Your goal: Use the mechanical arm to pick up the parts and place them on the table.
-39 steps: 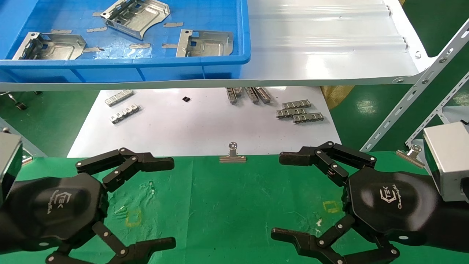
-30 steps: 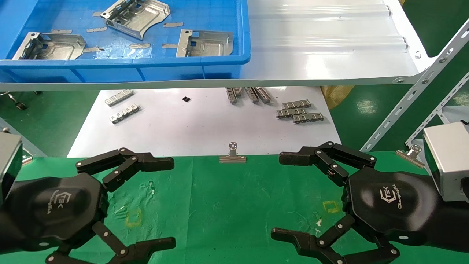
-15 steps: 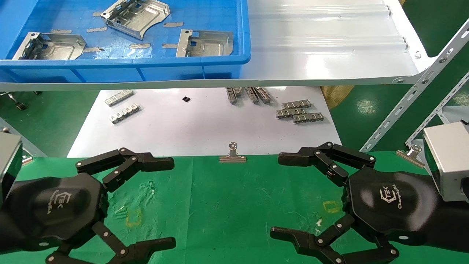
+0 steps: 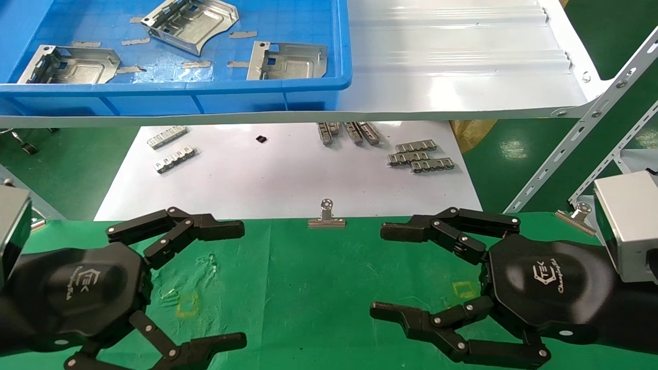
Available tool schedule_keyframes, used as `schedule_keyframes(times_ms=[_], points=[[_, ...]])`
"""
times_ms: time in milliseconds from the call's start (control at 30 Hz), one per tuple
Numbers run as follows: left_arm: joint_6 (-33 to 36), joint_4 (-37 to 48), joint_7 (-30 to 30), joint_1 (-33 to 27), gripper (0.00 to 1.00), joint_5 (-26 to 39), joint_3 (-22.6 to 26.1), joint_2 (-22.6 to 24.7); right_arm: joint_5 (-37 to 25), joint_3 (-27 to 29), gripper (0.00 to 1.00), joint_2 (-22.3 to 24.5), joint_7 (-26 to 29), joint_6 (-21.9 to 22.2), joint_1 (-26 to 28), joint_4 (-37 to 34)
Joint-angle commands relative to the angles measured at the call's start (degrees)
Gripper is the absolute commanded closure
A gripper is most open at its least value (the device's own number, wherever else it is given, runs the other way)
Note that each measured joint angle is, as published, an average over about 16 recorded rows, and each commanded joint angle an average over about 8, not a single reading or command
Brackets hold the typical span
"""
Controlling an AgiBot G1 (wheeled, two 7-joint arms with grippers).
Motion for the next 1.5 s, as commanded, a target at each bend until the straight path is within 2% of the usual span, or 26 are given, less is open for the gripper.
schedule_keyframes(times_ms=[33,367,467,567,667,800,1033,1067,1100,1233,1267,1333,1367,1500], points=[[0.0,0.0,0.0,0.0,0.0,0.0,0.0,0.0,0.0,0.0,1.0,0.0,0.0,0.0,0.0,0.0],[-0.6,-0.2,0.3,-1.8,0.0,0.8,-0.2,0.0,0.0,0.0,1.0,0.0,0.0,0.0,0.0,0.0],[-1.9,0.9,0.2,-5.9,0.0,3.0,0.0,0.9,0.0,0.0,1.0,0.0,0.0,0.0,0.0,0.0],[-3.6,4.6,-0.1,-12.8,0.0,6.6,0.9,3.2,0.0,0.0,1.0,0.0,0.0,0.0,0.0,0.0],[-5.1,11.6,-0.1,-21.4,0.0,11.2,2.7,6.9,0.0,0.0,1.0,0.0,0.0,0.0,0.0,0.0],[-8.6,25.2,1.3,-33.1,0.0,18.2,5.6,13.1,0.0,0.0,1.0,0.0,0.0,0.0,0.0,0.0],[-21.5,47.5,5.8,-47.0,0.0,28.9,9.4,22.3,0.0,0.0,1.0,0.0,0.0,0.0,0.0,0.0],[-23.6,49.9,6.3,-48.3,0.03,30.2,9.9,23.3,0.0,0.0,1.0,0.0,0.0,0.0,0.0,0.0],[-25.8,52.2,6.9,-49.4,0.12,31.4,10.5,24.3,0.0,0.0,1.0,0.0,0.0,0.0,0.0,0.0],[-33.6,60.0,8.6,-52.3,0.62,35.5,12.4,27.9,0.0,0.0,0.99,0.0,0.0,0.0,0.0,0.0],[-35.2,61.4,8.9,-52.8,0.75,36.2,12.8,28.7,0.0,0.0,0.94,0.0,0.0,0.0,0.0,0.0],[-38.0,64.0,9.6,-53.6,0.96,37.5,13.5,30.0,0.0,0.0,0.7,0.0,0.0,0.0,0.0,0.0],[-39.0,65.0,9.8,-53.9,1.0,37.9,13.7,30.5,0.0,0.0,0.58,0.0,0.0,0.0,0.0,0.0],[-41.3,67.7,10.6,-55.2,1.0,38.8,14.2,31.5,0.0,0.0,0.09,0.0,0.0,0.0,0.0,0.0]])
